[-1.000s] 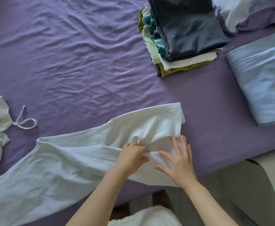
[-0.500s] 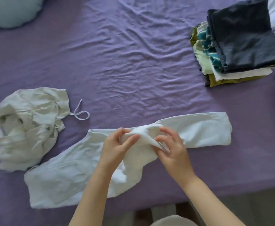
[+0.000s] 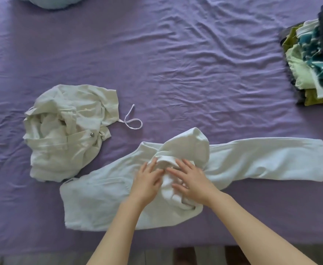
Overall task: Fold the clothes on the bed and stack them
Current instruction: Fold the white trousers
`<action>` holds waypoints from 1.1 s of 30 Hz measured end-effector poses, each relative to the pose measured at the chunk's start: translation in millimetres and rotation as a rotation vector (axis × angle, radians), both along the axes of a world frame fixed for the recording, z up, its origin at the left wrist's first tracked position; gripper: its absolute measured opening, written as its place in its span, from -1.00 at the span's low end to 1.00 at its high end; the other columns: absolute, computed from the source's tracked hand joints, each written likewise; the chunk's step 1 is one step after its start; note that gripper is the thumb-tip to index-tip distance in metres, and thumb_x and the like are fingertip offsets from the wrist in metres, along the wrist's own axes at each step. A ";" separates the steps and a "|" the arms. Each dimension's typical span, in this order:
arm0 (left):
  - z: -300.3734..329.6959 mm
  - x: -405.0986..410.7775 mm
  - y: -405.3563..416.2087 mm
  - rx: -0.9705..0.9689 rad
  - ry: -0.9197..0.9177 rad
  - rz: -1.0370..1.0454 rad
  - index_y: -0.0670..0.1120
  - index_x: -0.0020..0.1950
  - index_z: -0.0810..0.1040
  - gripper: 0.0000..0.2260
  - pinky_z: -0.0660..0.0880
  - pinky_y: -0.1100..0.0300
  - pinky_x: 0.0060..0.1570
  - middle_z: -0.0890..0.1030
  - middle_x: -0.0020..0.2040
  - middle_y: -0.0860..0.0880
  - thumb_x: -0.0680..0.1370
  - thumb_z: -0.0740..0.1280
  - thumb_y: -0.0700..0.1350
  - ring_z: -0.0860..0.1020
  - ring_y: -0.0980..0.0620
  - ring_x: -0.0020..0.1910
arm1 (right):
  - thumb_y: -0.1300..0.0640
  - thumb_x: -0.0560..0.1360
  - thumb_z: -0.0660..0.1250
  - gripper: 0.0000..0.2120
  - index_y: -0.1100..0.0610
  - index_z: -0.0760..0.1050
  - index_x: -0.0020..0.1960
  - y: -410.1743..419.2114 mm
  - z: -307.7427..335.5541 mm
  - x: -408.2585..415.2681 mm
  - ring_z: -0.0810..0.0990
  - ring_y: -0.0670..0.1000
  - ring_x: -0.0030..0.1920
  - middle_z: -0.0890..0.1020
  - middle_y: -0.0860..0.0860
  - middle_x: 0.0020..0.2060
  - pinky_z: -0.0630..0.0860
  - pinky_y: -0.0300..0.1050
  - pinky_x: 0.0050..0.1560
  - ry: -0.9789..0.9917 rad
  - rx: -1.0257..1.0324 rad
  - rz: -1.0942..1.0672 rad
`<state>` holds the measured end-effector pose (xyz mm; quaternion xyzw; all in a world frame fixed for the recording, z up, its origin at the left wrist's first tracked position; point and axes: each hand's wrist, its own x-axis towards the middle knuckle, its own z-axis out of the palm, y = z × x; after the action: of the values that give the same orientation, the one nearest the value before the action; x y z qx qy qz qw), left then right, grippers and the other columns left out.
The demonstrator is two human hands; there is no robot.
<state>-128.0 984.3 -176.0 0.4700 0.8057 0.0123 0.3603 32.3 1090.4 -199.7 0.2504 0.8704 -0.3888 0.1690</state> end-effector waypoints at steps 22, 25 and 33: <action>-25.3 204.5 235.1 0.031 0.226 -0.309 -0.02 0.51 0.17 -0.50 0.05 -0.06 0.44 0.33 0.44 -0.04 0.60 0.22 -0.01 0.20 -0.08 0.48 | 0.14 0.53 0.33 -0.23 0.15 -0.08 0.55 167.7 -8.0 279.5 0.09 0.14 0.50 0.09 0.13 0.53 0.12 0.02 0.45 -0.090 -0.054 -1.117; -27.9 201.6 254.3 0.053 0.198 -0.286 -0.11 0.18 0.52 -0.78 0.34 0.06 0.07 0.55 0.08 -0.11 0.58 0.25 -0.06 0.45 -0.17 0.15 | 0.16 0.49 0.37 -0.30 0.21 0.09 0.51 177.4 -14.8 283.0 0.32 0.20 0.32 0.39 0.14 0.37 0.28 0.03 0.32 -0.071 0.013 -1.174; -21.8 196.2 251.4 0.044 -0.150 0.048 -0.02 -0.08 0.45 -0.94 0.35 0.14 -0.27 0.44 -0.32 0.08 0.57 0.30 -0.09 0.40 -0.05 -0.25 | 0.28 0.53 0.30 -0.80 0.26 0.49 0.16 181.2 19.7 294.3 0.55 0.15 -0.02 0.61 0.09 -0.04 0.45 -0.03 -0.05 0.329 0.168 -1.081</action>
<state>68.2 1235.7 -197.8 0.4562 0.7869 0.0735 0.4089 326.6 1271.6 -180.0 0.6090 0.6612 -0.3832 -0.2122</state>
